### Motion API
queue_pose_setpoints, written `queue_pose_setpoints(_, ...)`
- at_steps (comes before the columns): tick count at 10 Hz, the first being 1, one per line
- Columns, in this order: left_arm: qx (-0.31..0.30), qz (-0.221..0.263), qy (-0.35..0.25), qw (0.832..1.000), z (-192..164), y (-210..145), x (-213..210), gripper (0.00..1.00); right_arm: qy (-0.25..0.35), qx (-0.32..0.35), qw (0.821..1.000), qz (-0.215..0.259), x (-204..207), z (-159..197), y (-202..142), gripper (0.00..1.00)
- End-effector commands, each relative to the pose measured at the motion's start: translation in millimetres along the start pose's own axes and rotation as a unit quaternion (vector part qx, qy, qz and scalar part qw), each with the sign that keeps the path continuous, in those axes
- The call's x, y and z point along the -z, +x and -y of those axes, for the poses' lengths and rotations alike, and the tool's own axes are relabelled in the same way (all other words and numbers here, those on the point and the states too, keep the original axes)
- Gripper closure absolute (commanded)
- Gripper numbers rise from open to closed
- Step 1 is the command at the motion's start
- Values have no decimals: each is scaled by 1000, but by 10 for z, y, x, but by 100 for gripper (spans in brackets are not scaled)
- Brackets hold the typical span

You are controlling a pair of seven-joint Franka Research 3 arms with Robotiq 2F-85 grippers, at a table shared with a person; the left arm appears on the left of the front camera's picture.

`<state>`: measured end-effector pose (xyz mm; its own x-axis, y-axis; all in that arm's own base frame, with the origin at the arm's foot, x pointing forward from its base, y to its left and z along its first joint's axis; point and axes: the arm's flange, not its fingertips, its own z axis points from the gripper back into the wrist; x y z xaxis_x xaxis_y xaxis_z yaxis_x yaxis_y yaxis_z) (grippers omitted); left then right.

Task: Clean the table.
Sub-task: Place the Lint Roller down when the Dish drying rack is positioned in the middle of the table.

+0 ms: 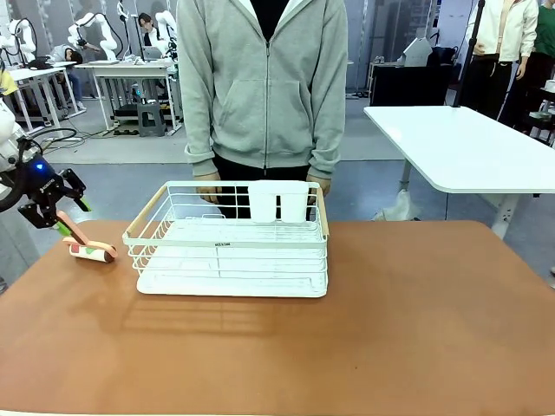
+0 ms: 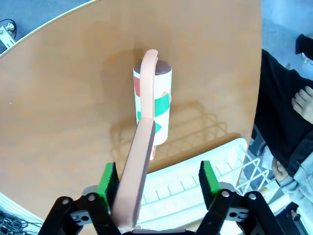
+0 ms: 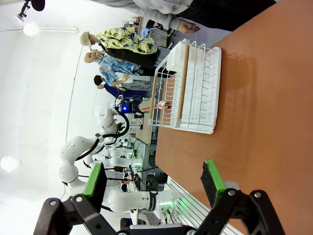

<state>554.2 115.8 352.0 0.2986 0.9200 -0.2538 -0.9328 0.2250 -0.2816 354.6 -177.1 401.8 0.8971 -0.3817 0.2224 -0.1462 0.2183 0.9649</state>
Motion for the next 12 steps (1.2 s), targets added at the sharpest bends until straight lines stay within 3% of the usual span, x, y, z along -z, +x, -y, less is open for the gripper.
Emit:
queue_pose_setpoints(1,-9,31,29,999,-39,-78,-130,0,7,-3,1000,5,8,-27,4,0)
queue_pose_setpoints(7,-43,57,119,990,-182,-529,-899,0,7,-3,1000,5,8,-27,4,0)
queue_pose_setpoints(8,-27,54,77,995,-131,-352,-684,0,7,-3,1000,5,8,-27,4,0)
queue_pose_setpoints(12,-27,54,77,995,-131,-352,-684,0,7,-3,1000,5,8,-27,4,0)
